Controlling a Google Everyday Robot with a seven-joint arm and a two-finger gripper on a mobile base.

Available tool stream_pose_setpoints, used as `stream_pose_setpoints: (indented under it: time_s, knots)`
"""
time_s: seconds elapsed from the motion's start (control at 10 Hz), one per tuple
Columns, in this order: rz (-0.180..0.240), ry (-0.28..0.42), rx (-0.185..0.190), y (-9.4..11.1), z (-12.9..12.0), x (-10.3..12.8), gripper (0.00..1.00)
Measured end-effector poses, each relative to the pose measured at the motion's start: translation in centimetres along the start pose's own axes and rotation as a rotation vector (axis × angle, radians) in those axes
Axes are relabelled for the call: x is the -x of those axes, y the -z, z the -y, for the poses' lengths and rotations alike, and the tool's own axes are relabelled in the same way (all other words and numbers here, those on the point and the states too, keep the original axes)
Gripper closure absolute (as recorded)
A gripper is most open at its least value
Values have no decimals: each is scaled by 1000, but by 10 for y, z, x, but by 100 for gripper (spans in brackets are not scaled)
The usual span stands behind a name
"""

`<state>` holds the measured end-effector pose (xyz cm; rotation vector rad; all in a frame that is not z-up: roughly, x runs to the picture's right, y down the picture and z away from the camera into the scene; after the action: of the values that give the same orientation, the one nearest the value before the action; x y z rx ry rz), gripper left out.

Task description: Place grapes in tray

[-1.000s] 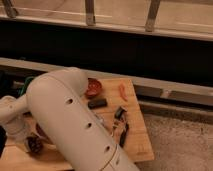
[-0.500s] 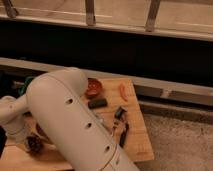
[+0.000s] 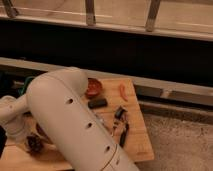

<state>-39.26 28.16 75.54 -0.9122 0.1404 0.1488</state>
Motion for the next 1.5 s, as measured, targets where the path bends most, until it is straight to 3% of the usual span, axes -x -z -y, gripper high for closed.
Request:
stream_pose_setpoints:
  time_s: [0.2, 0.4, 0.9, 1.0, 1.2, 1.5]
  knots:
    - [14, 7, -15, 4, 1, -1, 100]
    - [81, 7, -75, 28, 5, -9, 100]
    - [90, 3, -86, 32, 4, -10, 100]
    - [97, -1, -104, 40, 6, -10, 100]
    - [112, -22, -136, 66, 17, -15, 100]
    - [173, -65, -159, 114, 49, -30, 100]
